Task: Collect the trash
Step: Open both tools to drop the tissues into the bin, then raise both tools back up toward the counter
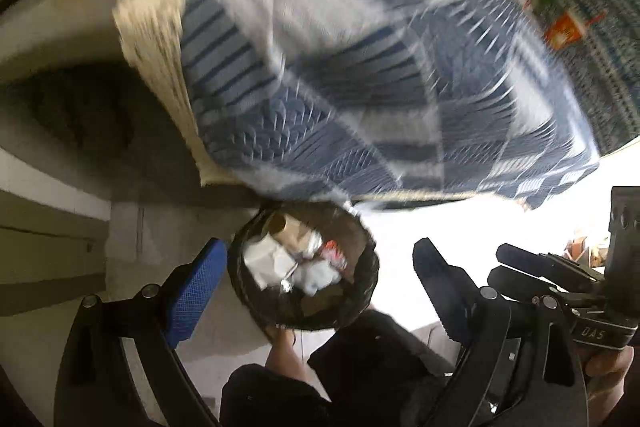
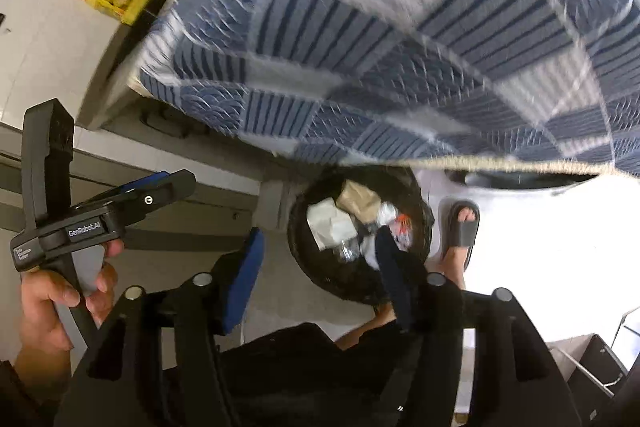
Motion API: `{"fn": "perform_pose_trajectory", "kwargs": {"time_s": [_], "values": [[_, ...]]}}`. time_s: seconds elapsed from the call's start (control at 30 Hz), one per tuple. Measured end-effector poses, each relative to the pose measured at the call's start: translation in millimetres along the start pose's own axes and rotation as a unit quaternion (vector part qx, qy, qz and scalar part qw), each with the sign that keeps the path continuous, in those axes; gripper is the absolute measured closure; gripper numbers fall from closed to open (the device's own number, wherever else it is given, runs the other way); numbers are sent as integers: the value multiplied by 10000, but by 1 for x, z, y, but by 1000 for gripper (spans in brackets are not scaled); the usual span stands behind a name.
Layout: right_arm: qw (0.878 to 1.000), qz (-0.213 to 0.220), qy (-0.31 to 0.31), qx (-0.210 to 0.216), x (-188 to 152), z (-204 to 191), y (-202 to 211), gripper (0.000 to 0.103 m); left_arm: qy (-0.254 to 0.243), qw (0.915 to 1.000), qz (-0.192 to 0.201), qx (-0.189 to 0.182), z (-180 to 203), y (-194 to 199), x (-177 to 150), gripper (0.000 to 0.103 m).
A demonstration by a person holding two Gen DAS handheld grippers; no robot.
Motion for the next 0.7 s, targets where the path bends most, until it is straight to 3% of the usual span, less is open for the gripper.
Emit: {"fn": "perform_pose_trajectory", "kwargs": {"time_s": [0.23,0.3,0.5,0.57,0.7], "values": [[9983,577,103,28,32,-21,40,33,-181,9983,467,-311,16,42,31,8],[9968,799,79,5,42,-27,51,22,-183,9975,595,-345,19,52,41,8],[9915,1290,189,41,73,-38,81,20,-257,9932,981,-566,32,73,72,7],[9897,1417,217,68,83,-40,89,9,-221,9916,1140,-574,36,81,82,7],[9867,1602,258,105,107,-39,100,9,-291,9881,1383,-612,46,97,102,7]]}}
Point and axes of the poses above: each gripper's, at about its wrist camera, not at the fingertips, and y roughly against the way its jaws point, z to its right, x to its top, the point moved 8 cm from there along -y, roughly the way its jaws point, and after that the axes turned 14 degrees about z, right-handed, at the moved point
